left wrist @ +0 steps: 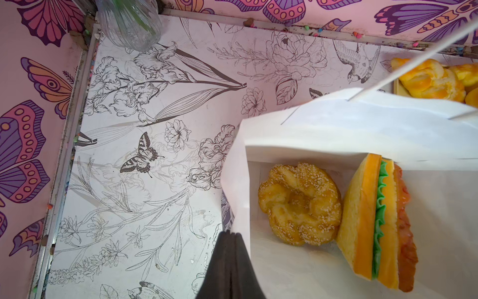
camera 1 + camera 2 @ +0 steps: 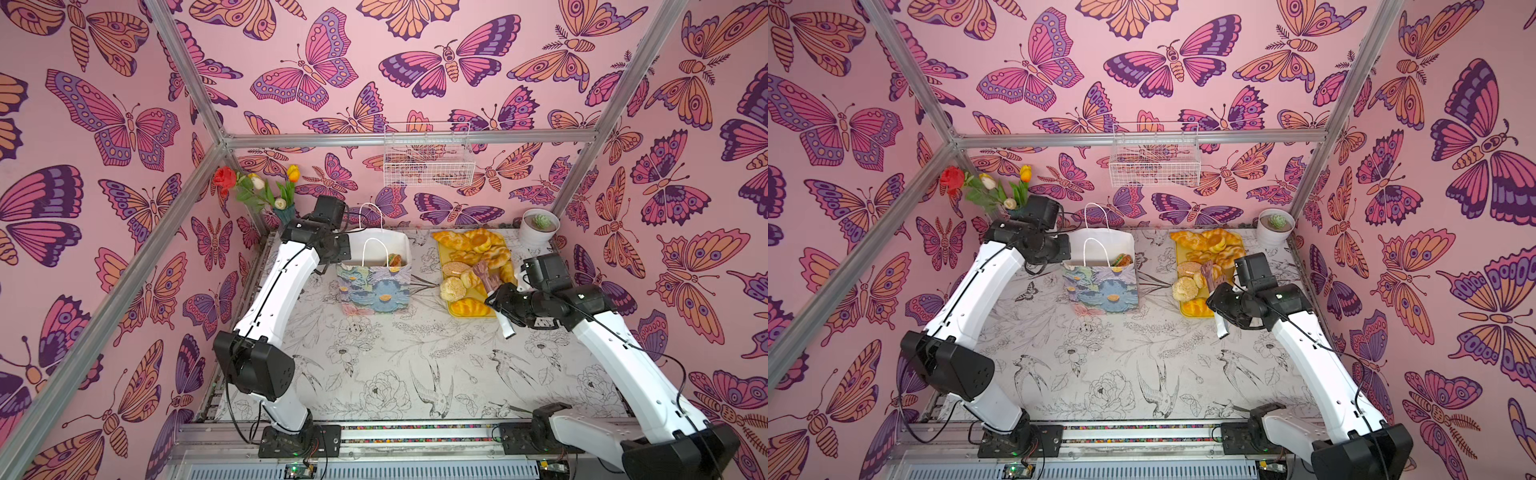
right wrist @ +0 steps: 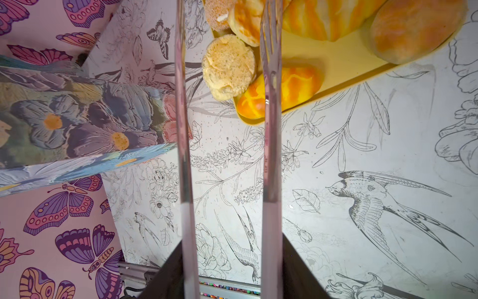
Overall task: Pack bread into a paper bag
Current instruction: Pick up the fake bread from the plate.
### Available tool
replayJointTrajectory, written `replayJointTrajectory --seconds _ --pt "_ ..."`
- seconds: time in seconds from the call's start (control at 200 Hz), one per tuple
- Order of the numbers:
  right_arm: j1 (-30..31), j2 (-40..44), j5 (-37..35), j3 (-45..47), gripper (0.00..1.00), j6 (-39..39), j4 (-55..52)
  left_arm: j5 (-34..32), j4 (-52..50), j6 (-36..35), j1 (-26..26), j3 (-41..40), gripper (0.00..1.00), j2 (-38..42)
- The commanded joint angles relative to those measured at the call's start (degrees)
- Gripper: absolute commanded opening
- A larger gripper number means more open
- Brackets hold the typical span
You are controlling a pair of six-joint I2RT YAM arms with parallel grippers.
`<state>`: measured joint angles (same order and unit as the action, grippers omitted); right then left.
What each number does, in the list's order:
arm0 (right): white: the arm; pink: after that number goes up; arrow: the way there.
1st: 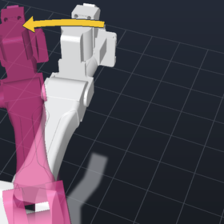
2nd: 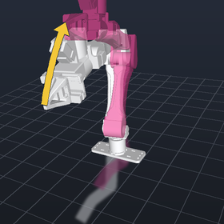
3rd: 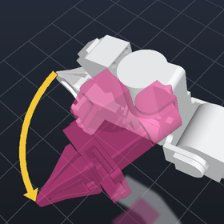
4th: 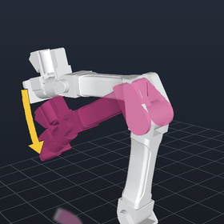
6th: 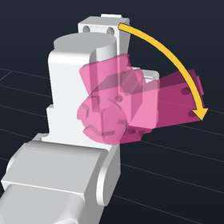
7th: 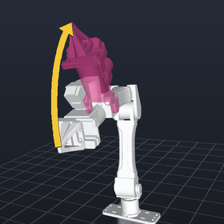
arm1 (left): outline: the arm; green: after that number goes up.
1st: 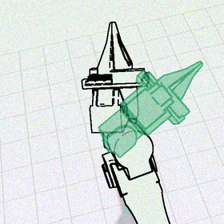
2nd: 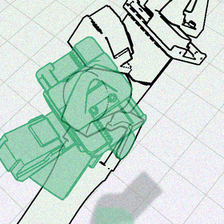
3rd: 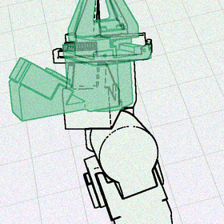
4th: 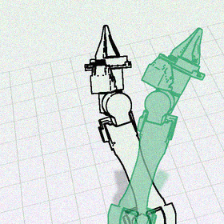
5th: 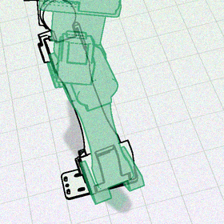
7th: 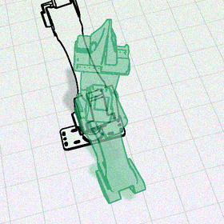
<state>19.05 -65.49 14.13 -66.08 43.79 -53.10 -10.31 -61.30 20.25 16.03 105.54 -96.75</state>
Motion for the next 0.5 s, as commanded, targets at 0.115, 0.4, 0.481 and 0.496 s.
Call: replayJointTrajectory --seconds 0.115,0.4,0.481,0.496 --pt "-0.9 -2.2 2.5 2.8 0.51 2.8 4.5 -0.9 -0.4 0.8 -0.4 -1.7 0.05 1.4" --pt "-1.3 -5.9 5.8 3.2 0.53 4.0 8.0 -1.2 -0.4 0.6 -0.5 -1.6 0.06 1.4" --pt "-1.8 -7.1 7.0 2.8 0.53 4.4 8.2 -1.3 -0.4 0.5 -0.5 -1.7 0.06 1.4" --pt "-1.9 -7.3 7.1 2.8 0.53 4.5 8.3 -1.3 -0.4 0.5 -0.5 -1.7 0.06 1.4"
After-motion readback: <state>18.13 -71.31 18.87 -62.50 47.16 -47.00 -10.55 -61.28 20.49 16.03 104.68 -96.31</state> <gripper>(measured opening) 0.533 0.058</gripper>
